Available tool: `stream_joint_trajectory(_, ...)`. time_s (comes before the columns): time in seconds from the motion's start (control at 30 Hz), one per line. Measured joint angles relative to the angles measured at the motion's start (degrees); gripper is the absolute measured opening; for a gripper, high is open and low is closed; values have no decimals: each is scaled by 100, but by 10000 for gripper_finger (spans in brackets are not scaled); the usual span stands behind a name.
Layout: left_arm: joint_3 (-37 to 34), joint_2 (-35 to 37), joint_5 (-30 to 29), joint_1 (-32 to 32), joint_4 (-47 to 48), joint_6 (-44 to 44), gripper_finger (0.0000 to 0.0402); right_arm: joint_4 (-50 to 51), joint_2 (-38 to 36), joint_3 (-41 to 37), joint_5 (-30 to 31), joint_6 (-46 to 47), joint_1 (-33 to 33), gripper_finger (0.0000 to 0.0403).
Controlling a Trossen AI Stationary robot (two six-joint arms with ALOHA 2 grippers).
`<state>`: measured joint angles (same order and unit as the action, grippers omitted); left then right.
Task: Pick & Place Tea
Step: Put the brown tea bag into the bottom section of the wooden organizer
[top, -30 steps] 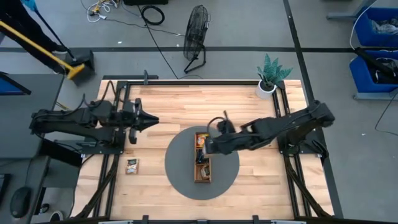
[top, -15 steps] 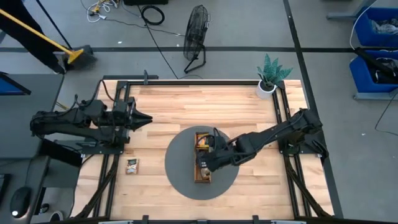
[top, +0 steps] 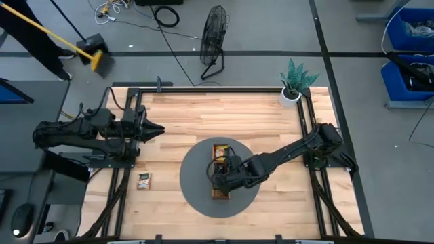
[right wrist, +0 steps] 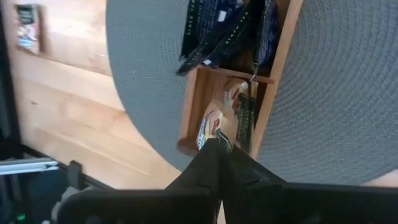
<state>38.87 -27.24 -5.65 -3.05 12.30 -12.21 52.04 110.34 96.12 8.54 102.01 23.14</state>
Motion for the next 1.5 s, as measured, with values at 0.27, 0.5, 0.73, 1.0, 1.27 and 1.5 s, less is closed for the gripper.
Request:
stream_joint_trajectory(0.27, 0, 0, 2, 0, 55, -4, 60, 34, 156, 0, -162, -99, -72, 0)
stream_joint_trajectory(0.5, 0, 0, 2, 0, 58, -19, 60, 123, 162, 0, -63, -224, -99, 0)
stream_joint_trajectory(0.73, 0, -2, 2, 0, 72, -20, 60, 54, 248, -2, -103, -373, -136, 0)
stream_joint_trajectory(1.0, 0, -2, 0, 0, 146, -54, 60, 34, 335, -4, -328, -399, -155, 11)
stream_joint_trajectory(1.27, 0, -2, 0, 0, 155, -59, 60, 23, 355, -4, -306, -349, -173, 21)
stream_joint_trajectory(1.5, 0, -2, 0, 0, 155, -61, 60, 11, 355, -4, -156, -350, -173, 43)
